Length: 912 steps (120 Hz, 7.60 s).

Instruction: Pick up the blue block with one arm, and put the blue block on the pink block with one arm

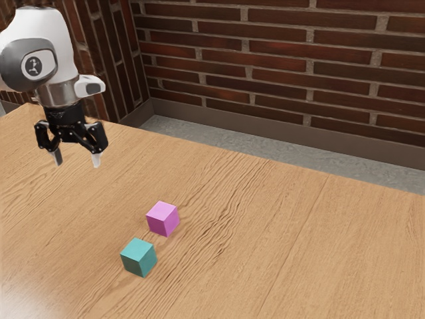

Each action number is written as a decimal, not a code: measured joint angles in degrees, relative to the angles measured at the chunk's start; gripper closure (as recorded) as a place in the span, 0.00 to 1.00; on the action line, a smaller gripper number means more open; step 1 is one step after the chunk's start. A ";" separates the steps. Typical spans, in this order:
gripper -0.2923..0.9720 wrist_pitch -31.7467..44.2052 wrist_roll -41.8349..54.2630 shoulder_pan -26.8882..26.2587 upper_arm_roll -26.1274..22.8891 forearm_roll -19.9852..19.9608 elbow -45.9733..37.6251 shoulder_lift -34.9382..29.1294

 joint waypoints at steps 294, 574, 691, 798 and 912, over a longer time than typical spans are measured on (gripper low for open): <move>0.23 44.92 20.76 0.33 -9.74 -4.82 -22.02 17.18; 0.47 29.35 18.28 0.94 -5.06 -4.70 -3.85 19.17; 0.47 22.67 23.95 0.14 -5.50 -4.01 8.69 29.74; 0.47 24.63 26.24 -0.04 -5.79 -4.29 7.88 29.24; 0.45 26.37 22.36 0.04 -5.82 -5.26 7.89 31.06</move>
